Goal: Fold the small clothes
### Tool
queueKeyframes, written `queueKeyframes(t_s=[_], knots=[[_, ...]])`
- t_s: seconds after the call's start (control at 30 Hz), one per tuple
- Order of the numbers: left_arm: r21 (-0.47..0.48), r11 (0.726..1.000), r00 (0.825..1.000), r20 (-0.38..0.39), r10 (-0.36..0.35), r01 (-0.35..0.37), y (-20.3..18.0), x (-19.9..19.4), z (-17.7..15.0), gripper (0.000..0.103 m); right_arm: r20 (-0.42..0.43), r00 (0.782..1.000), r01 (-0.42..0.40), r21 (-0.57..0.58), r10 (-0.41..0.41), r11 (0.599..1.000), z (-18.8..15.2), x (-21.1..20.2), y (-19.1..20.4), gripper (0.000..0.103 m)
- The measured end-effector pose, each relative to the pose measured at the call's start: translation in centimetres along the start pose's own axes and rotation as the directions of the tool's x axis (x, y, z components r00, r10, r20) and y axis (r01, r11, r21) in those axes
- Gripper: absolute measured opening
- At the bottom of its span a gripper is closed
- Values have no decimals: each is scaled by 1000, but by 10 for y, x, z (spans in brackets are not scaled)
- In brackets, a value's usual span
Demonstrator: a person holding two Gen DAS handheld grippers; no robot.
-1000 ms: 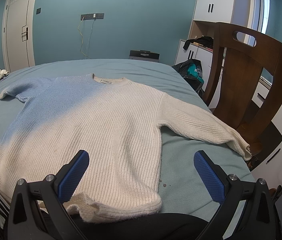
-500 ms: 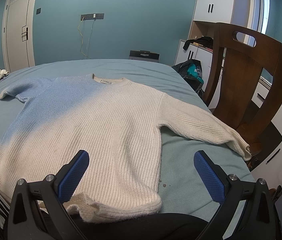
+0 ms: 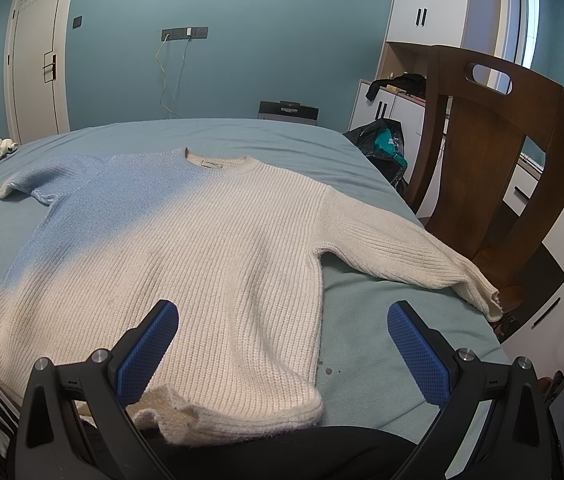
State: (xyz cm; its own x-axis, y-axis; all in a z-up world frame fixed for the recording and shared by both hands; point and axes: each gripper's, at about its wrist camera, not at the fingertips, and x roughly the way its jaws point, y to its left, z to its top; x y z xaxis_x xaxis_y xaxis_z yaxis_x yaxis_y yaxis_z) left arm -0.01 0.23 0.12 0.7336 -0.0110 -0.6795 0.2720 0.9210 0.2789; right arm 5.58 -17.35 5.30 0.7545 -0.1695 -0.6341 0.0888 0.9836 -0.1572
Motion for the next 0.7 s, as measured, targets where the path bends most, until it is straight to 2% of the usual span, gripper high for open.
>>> queueKeyframes(t_s=[0.7], knots=[[0,1000,1000,0,0,0,0,1,0,103,-2,1000,2,-3,-2,1000,3,-1,-2,102]])
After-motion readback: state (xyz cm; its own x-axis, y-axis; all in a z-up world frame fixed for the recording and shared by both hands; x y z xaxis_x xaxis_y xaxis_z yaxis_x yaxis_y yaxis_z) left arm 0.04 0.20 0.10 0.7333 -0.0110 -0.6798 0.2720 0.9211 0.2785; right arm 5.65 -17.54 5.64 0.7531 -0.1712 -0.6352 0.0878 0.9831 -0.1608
